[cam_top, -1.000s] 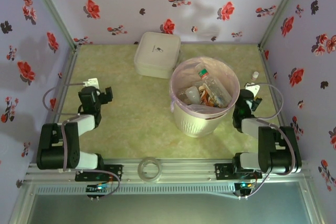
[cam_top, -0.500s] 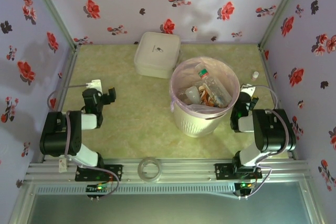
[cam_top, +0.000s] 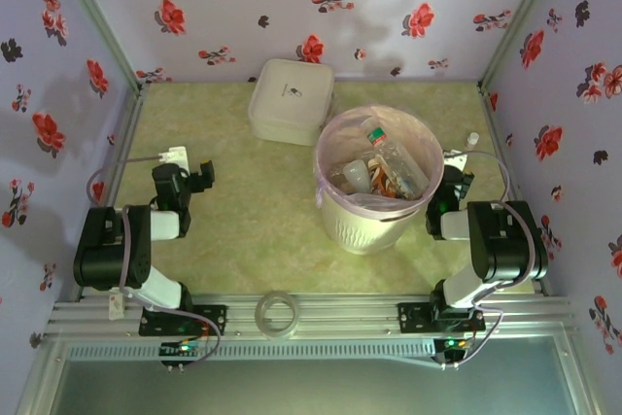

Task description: Put the plastic bottles in the bin

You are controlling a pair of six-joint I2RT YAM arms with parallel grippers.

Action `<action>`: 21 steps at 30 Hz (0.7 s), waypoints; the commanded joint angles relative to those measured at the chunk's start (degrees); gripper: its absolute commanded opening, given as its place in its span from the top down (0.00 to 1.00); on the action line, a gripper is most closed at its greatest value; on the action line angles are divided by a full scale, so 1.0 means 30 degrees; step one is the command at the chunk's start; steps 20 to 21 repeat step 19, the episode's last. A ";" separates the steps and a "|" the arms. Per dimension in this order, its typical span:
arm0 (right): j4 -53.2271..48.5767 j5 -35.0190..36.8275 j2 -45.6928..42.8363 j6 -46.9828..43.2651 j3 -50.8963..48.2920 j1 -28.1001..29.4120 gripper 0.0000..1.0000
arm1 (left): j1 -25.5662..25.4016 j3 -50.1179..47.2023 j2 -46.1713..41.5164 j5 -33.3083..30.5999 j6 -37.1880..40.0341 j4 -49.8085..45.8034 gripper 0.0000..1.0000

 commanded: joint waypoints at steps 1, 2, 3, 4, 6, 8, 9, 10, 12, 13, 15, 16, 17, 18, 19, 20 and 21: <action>-0.0009 -0.0267 0.0055 -0.0394 0.0326 0.0122 0.01 | 0.0050 -0.0029 0.0051 0.0201 0.0481 0.0665 0.00; -0.0055 -0.0266 0.0009 -0.0374 0.0326 0.0124 0.01 | 0.0047 -0.0029 0.0040 0.0210 0.0481 0.0665 0.00; -0.0127 -0.0245 -0.0001 -0.0372 0.0346 0.0124 0.01 | 0.0034 -0.0029 0.0047 0.0195 0.0481 0.0667 0.00; -0.0124 -0.0285 0.0007 -0.0372 0.0380 0.0124 0.01 | 0.0032 -0.0029 0.0046 0.0188 0.0481 0.0659 0.00; -0.0124 -0.0267 0.0021 -0.0364 0.0413 0.0124 0.01 | 0.0039 -0.0029 0.0042 0.0194 0.0481 0.0630 0.00; -0.0255 -0.0363 0.0079 -0.0402 0.0440 0.0123 0.01 | 0.0041 -0.0029 0.0077 0.0221 0.0481 0.0637 0.00; -0.0274 -0.0405 0.0089 -0.0402 0.0496 0.0124 0.01 | 0.0034 -0.0007 0.0078 0.0221 0.0481 0.0637 0.00; -0.0332 -0.0401 0.0122 -0.0402 0.0531 0.0124 0.01 | 0.0026 -0.0018 0.0050 0.0211 0.0479 0.0623 0.00; -0.0338 -0.0433 0.0099 -0.0387 0.0542 0.0128 0.01 | 0.0036 -0.0029 0.0056 0.0214 0.0481 0.0636 0.00; -0.0361 -0.0434 0.0080 -0.0368 0.0505 0.0095 0.01 | 0.0030 -0.0036 0.0048 0.0200 0.0481 0.0636 0.00; -0.0265 -0.0452 0.0046 -0.0371 0.0474 0.0094 0.01 | 0.0047 -0.0029 0.0035 0.0199 0.0480 0.0637 0.00; -0.0222 -0.0431 0.0010 -0.0402 0.0423 0.0094 0.01 | 0.0042 -0.0029 0.0036 0.0223 0.0481 0.0637 0.00; -0.0192 -0.0427 0.0010 -0.0402 0.0393 0.0094 0.01 | 0.0036 -0.0029 0.0038 0.0201 0.0481 0.0637 0.00; -0.0112 -0.0419 0.0008 -0.0427 0.0348 0.0094 0.01 | 0.0058 -0.0029 0.0053 0.0188 0.0481 0.0666 0.00; -0.0096 -0.0433 0.0005 -0.0416 0.0340 0.0094 0.01 | 0.0038 -0.0029 0.0043 0.0227 0.0481 0.0667 0.00; -0.0096 -0.0433 0.0005 -0.0416 0.0340 0.0094 0.01 | 0.0038 -0.0029 0.0043 0.0227 0.0481 0.0667 0.00; -0.0096 -0.0433 0.0005 -0.0416 0.0340 0.0094 0.01 | 0.0038 -0.0029 0.0043 0.0227 0.0481 0.0667 0.00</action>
